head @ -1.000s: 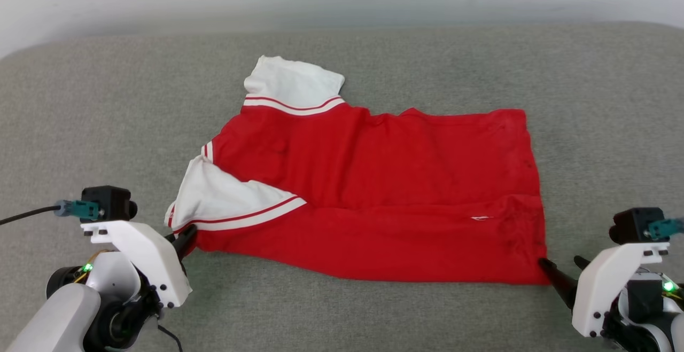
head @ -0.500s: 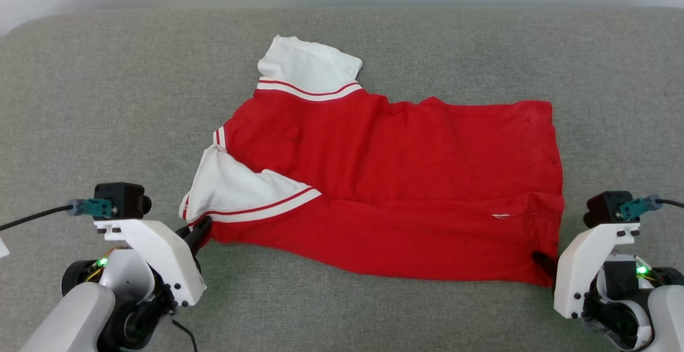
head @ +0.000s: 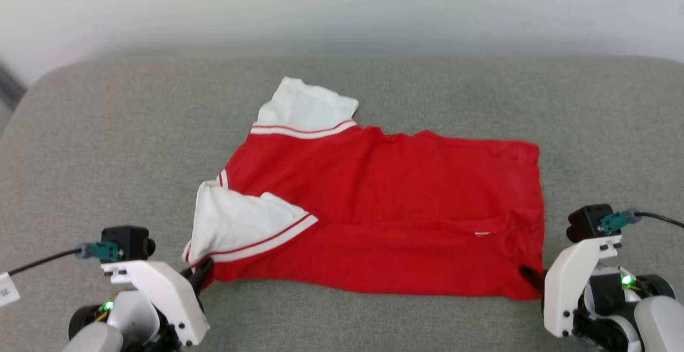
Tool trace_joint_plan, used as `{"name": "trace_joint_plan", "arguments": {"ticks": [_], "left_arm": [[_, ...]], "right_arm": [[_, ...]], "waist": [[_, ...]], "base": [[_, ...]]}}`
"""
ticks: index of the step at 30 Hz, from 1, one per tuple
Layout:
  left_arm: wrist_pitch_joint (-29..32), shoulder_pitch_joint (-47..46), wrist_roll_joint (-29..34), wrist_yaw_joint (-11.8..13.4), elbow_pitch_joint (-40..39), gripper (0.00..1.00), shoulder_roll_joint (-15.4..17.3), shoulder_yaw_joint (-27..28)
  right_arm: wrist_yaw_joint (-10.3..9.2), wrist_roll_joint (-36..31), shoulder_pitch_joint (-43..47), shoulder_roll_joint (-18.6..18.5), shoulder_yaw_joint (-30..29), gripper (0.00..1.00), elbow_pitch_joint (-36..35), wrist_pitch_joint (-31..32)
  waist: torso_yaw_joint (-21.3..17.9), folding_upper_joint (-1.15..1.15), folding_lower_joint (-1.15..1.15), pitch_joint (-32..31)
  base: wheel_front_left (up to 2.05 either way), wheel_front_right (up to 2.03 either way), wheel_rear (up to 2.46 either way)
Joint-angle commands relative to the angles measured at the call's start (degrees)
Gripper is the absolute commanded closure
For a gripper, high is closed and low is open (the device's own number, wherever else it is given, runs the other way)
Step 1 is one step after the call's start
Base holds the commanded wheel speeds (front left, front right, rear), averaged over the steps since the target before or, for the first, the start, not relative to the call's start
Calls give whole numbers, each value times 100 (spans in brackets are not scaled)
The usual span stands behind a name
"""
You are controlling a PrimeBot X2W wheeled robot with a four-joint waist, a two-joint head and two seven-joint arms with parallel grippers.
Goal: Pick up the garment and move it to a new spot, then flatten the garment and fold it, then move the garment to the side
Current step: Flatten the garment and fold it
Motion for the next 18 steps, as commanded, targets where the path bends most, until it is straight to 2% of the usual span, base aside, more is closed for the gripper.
{"name": "trace_joint_plan", "arguments": {"ticks": [1, 8, 15, 16, 17, 18], "left_arm": [[-24, 93, -21, 40, -28, 100, 10, 11], [-12, 794, -151, 280, -294, 100, 153, 51], [-56, 1261, -245, 417, -378, 100, 138, 40], [-89, 1262, -202, 450, -307, 95, 115, 20], [-59, 1257, -187, 455, -241, 51, 72, -34], [-53, 1209, -188, 431, -222, 0, 4, -81]], "right_arm": [[-3, 58, 85, -41, 18, 100, -26, -24], [-3, 134, 547, -99, 31, 100, -161, 64], [-2, 133, 1027, -23, -91, 98, -289, 194], [-3, 115, 1081, -5, -88, 46, -278, 157], [-3, 123, 1132, 33, -107, 0, -248, 115], [-3, 102, 1164, 47, -105, 0, -236, 43]], "waist": [[15, 0, 0, -218], [75, 0, 0, -703], [60, 0, 0, -767], [53, 0, 0, -759], [42, 0, 0, -749], [32, 0, 0, -739]], "base": [[0, 0, 0], [0, 0, 0], [0, 0, 0], [0, 0, 0], [0, 0, 0], [0, 0, 0]]}}
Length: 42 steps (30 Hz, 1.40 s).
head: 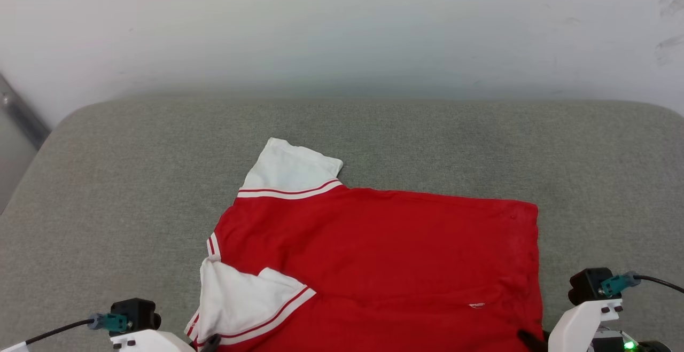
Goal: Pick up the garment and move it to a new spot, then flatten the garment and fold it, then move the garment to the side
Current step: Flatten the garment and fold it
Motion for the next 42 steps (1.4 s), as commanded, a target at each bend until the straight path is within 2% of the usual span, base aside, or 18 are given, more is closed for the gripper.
{"name": "trace_joint_plan", "arguments": {"ticks": [1, 8, 14, 22, 26, 32, 37, 42], "left_arm": [[-57, -122, 34, -20, -1, 0, -69, -2], [-564, -493, 293, -55, 145, 0, -169, 138], [-1172, -999, 571, -124, 190, 0, -231, 363], [-1425, -2333, 815, -262, 354, 0, -170, 618], [-1324, -3110, 849, -441, 611, 0, -36, 729], [-540, -4231, 741, -892, 1142, 0, 320, 650], [699, -4981, 529, -1169, 1642, 0, 676, 451], [1963, -5479, 311, -1242, 2016, 0, 1041, 299]], "right_arm": [[-4, -62, 51, 10, -10, 0, -13, -128], [-4, -362, 55, 59, -48, 0, -364, -1354], [-4, -867, -181, 289, -328, 0, -737, -2478], [-4, -1418, -866, 629, -443, 0, -1242, -3474], [-4, -1523, -1204, 791, -412, 0, -1419, -3822], [-4, -1596, -1526, 946, -349, 0, -1515, -4077], [-4, -1645, -1668, 1030, -319, 0, -1570, -4143], [-4, -1601, -1695, 1089, -266, 0, -1580, -4177]], "waist": [[-14, 0, 0, 11], [-220, 0, 0, 29], [-523, 0, 0, 175], [-926, 0, 0, 1218], [-1113, 0, 0, 1822], [-1356, 0, 0, 2430], [-1533, 0, 0, 2731], [-1718, 0, 0, 2996]], "base": [[0, 0, 0], [0, 0, 0], [0, 0, 0], [0, 0, 0], [0, 0, 0], [0, 0, 0], [0, 0, 0], [0, 0, 0]]}}
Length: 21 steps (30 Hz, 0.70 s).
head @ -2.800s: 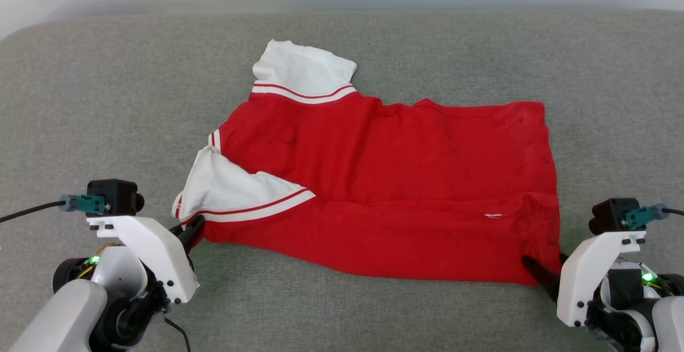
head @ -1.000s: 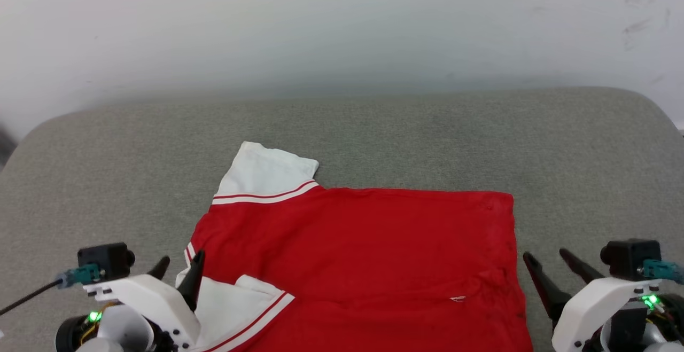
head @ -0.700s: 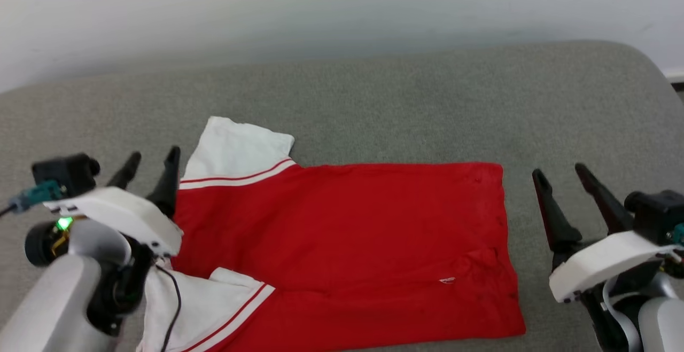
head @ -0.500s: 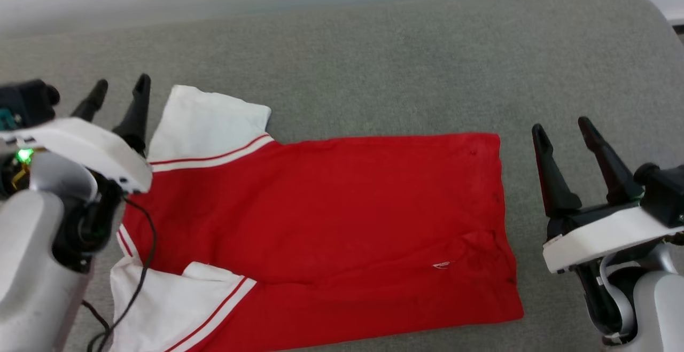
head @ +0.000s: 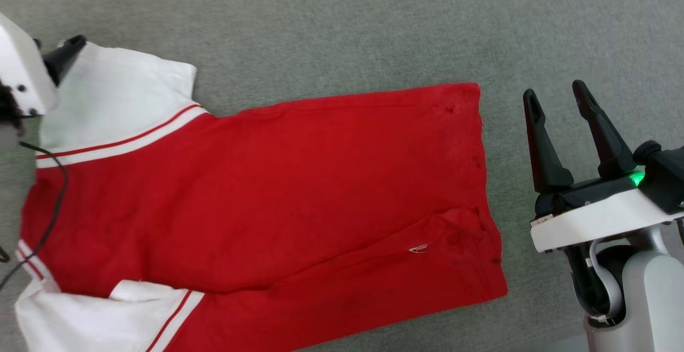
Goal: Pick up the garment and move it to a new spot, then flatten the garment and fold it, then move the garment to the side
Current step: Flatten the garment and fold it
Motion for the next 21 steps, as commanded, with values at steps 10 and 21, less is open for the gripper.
{"name": "trace_joint_plan", "arguments": {"ticks": [10, 21], "left_arm": [[1620, 243, -579, 389, 540, 94, -60, -267], [815, 197, -488, 309, 399, 100, -171, -63]], "right_arm": [[-4, 357, -99, 83, 118, 0, 242, 47], [-4, 959, -440, -135, 109, 0, 597, 1145]], "waist": [[-350, 0, -1, 461], [-60, 0, -1, 171]], "base": [[0, 0, 0], [0, 0, 0]]}}
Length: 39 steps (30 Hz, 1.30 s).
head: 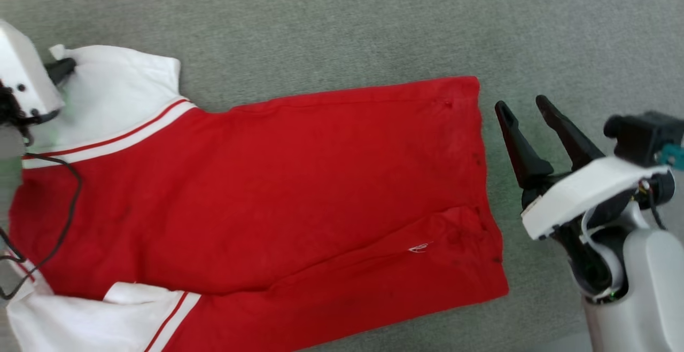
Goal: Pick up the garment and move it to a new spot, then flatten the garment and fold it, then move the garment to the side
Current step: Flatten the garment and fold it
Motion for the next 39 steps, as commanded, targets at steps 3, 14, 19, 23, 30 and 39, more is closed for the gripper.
{"name": "trace_joint_plan", "arguments": {"ticks": [3, 14, 19, 23, 30, 39], "left_arm": [[-149, 44, 104, -63, -57, 100, -112, -88], [-810, -377, 591, -134, -1104, 100, -468, -315], [-949, -245, 639, -108, -1278, 100, -462, -328], [-1077, -154, 642, -69, -1320, 100, -442, -274], [-1412, 99, 463, -98, -1370, 100, -498, -80], [-1896, 1230, 68, 91, -1853, 100, -436, 292]], "right_arm": [[-2, 150, -306, -135, -51, 0, 179, 636], [-3, 272, -1522, -533, -250, 0, 1367, 3301], [-2, 279, -1513, -471, -152, 100, 1757, 4056], [-2, 219, -1728, -580, -163, 100, 1633, 4058], [-2, 207, -1956, -745, -290, 100, 1345, 3715], [-3, 314, -1375, -823, -501, 100, 1104, 3328]], "waist": [[219, 0, 0, -127], [1058, 0, 0, 17], [1182, 0, 0, 20], [1227, 0, 0, -15], [1302, 0, 0, -338], [1437, 0, 0, -1174]], "base": [[0, 0, 0], [0, 0, 0], [0, 0, 0], [0, 0, 0], [0, 0, 0], [0, 0, 0]]}}
